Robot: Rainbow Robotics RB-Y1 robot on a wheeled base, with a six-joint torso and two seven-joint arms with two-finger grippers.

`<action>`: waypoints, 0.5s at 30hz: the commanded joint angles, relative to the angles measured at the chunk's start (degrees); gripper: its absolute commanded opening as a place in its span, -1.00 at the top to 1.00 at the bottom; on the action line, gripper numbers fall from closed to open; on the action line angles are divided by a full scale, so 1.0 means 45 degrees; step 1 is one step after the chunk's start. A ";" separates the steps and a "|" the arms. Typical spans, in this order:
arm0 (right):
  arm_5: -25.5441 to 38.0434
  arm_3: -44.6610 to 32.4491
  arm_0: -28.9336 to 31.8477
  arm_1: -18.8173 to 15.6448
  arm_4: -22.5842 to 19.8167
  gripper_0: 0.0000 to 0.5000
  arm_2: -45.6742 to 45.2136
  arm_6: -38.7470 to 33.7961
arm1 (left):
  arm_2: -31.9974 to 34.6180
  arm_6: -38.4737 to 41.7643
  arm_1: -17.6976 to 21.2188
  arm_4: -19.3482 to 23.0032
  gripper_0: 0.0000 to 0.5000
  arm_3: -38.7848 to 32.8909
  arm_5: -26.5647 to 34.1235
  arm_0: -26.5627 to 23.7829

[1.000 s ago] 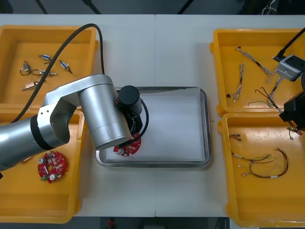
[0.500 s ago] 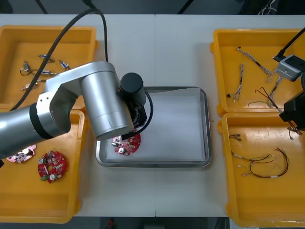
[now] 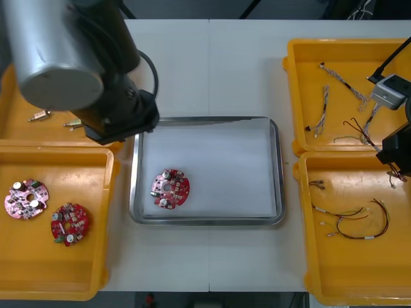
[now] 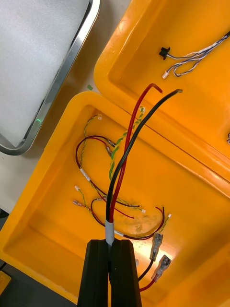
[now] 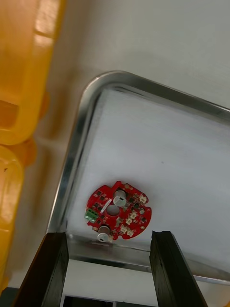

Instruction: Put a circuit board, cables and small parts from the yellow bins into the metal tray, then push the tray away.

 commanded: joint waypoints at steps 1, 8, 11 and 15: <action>0.0038 -0.0141 -0.0424 -0.0421 0.0128 1.00 0.0288 0.0191 | 0.1180 -0.0766 0.2343 0.1620 -1.00 -0.0246 -0.0002 -0.0725; 0.0038 -0.0161 -0.1400 -0.0382 0.0089 1.00 0.1265 0.0347 | 0.1962 -0.3051 0.4257 0.3417 -1.00 0.1473 -0.0139 -0.0725; 0.0038 -0.0161 -0.2142 -0.0343 0.0108 1.00 0.2124 0.0347 | 0.2255 -0.4125 0.4589 0.3808 -1.00 0.2586 -0.0120 -0.0725; 0.0038 -0.0161 -0.3314 0.0029 0.0245 1.00 0.3452 0.0347 | 0.2587 -0.5570 0.4804 0.3769 -1.00 0.4110 -0.0159 -0.0764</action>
